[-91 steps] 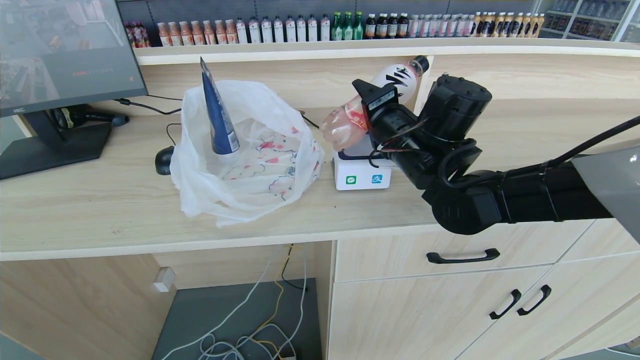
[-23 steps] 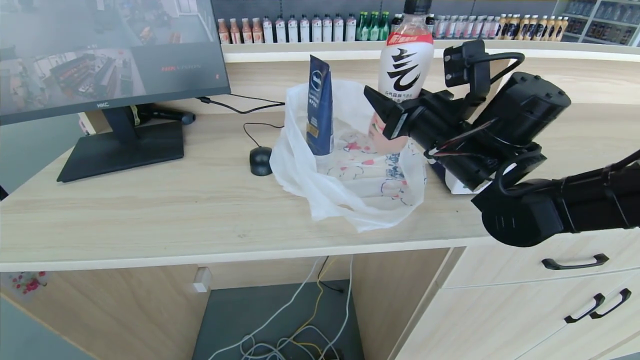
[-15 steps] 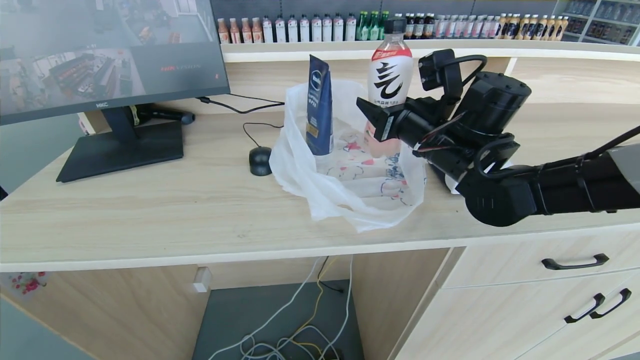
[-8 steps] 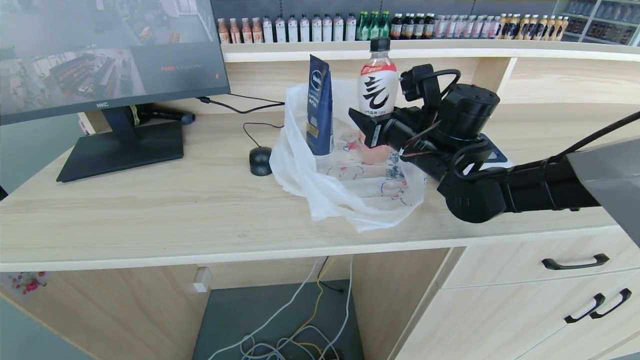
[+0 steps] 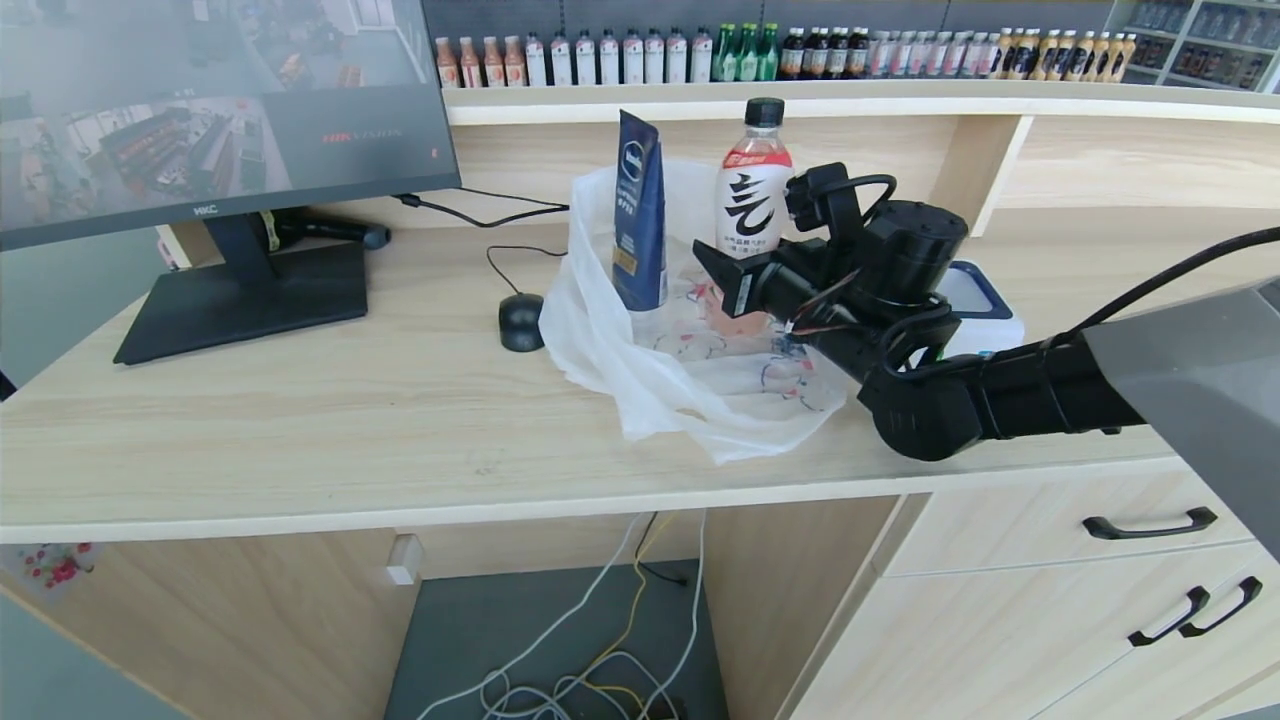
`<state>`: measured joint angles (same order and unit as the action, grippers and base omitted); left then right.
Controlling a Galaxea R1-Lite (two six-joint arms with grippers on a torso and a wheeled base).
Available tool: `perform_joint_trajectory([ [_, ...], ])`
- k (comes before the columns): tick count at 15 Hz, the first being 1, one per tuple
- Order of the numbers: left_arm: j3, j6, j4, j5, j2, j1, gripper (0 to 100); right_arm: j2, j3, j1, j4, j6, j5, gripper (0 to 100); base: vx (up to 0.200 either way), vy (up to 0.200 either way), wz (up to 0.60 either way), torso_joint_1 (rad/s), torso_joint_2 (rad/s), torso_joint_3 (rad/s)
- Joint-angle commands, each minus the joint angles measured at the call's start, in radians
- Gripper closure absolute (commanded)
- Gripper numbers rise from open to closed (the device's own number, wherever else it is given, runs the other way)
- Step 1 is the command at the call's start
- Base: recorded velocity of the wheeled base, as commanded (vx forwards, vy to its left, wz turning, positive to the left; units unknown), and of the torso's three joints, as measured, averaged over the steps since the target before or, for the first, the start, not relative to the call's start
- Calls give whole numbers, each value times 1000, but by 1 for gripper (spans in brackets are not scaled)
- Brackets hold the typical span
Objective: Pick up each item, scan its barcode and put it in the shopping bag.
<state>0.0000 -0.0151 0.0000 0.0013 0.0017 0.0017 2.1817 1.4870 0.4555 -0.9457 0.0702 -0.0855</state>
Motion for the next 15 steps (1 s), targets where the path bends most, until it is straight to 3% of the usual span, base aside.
perform_joint_trajectory([
  [1, 0, 0, 0, 0, 0, 0, 0, 9, -1, -5, 2, 0, 0, 100, 0, 0, 0, 0, 0, 0],
  [14, 0, 0, 0, 0, 0, 0, 0, 9, -51, -3, -39, -6, -2, 100, 0, 0, 0, 0, 0, 0],
  [15, 0, 0, 0, 0, 0, 0, 0, 9, -51, -3, -39, -6, -2, 0, 0, 0, 0, 0, 0, 0],
])
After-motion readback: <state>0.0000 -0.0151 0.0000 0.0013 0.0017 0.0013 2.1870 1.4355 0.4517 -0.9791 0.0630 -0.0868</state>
